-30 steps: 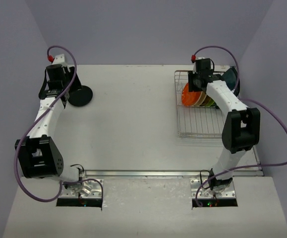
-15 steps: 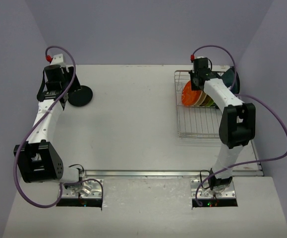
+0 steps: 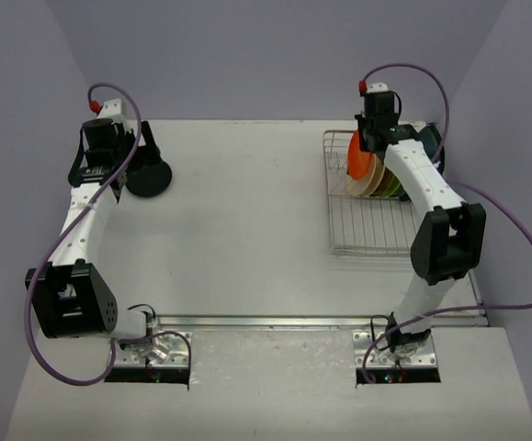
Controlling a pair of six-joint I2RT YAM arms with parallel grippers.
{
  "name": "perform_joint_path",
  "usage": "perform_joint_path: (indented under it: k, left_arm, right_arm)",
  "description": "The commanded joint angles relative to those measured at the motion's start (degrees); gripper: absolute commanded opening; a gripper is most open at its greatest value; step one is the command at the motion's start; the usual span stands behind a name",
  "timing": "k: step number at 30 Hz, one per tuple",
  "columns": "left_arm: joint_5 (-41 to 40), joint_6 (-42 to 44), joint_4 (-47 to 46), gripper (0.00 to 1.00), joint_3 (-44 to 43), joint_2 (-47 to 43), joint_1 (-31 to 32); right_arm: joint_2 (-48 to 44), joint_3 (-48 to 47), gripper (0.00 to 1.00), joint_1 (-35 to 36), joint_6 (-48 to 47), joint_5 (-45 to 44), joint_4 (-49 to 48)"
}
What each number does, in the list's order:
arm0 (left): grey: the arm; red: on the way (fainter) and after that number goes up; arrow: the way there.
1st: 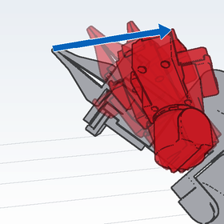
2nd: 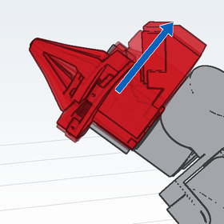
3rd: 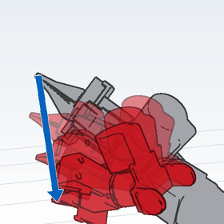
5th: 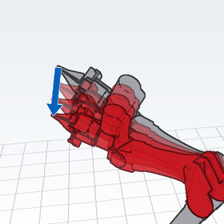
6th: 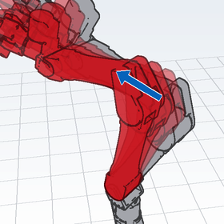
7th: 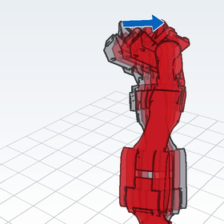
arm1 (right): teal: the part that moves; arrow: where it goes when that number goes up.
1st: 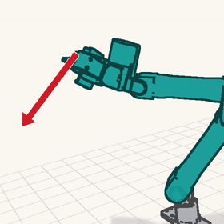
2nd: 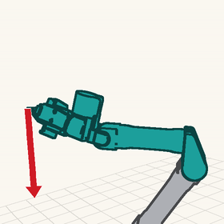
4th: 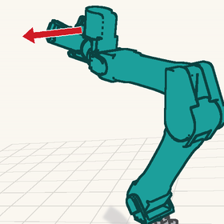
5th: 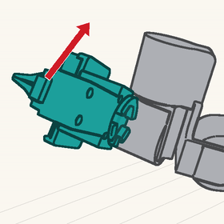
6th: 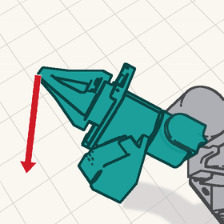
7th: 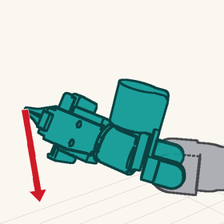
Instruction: Unload the plates from the dish rack
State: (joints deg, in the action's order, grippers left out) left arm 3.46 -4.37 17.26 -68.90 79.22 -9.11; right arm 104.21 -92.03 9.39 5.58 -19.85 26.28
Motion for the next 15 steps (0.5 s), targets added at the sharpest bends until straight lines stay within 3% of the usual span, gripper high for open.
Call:
perform_joint_path:
  k: [1,5,9,10,15]
  left_arm:
    - [11.58,1.46,-1.18,0.94,-5.1,-1.88,0.94]
    - [27.13,3.46,-1.86,0.95,-6.9,-2.53,2.77]
    - [39.12,0.01,-4.54,0.93,-7.54,-3.26,7.56]
    - [40.33,-1.13,-4.69,0.93,-7.89,-3.18,10.49]
    - [38.13,-2.94,-3.53,0.93,-10.91,-1.8,21.97]
  right_arm:
    - [-9.58,-5.52,0.0,1.86,-1.36,0.34,-8.43]
    - [-15.55,-3.83,0.0,1.86,-0.14,10.17,-10.16]
    - [-18.86,-3.27,0.0,1.96,5.59,30.03,-6.59]
    - [-19.38,-2.08,0.0,2.07,6.75,35.52,-6.53]
    - [-20.68,1.12,0.0,3.29,13.22,46.59,-6.94]
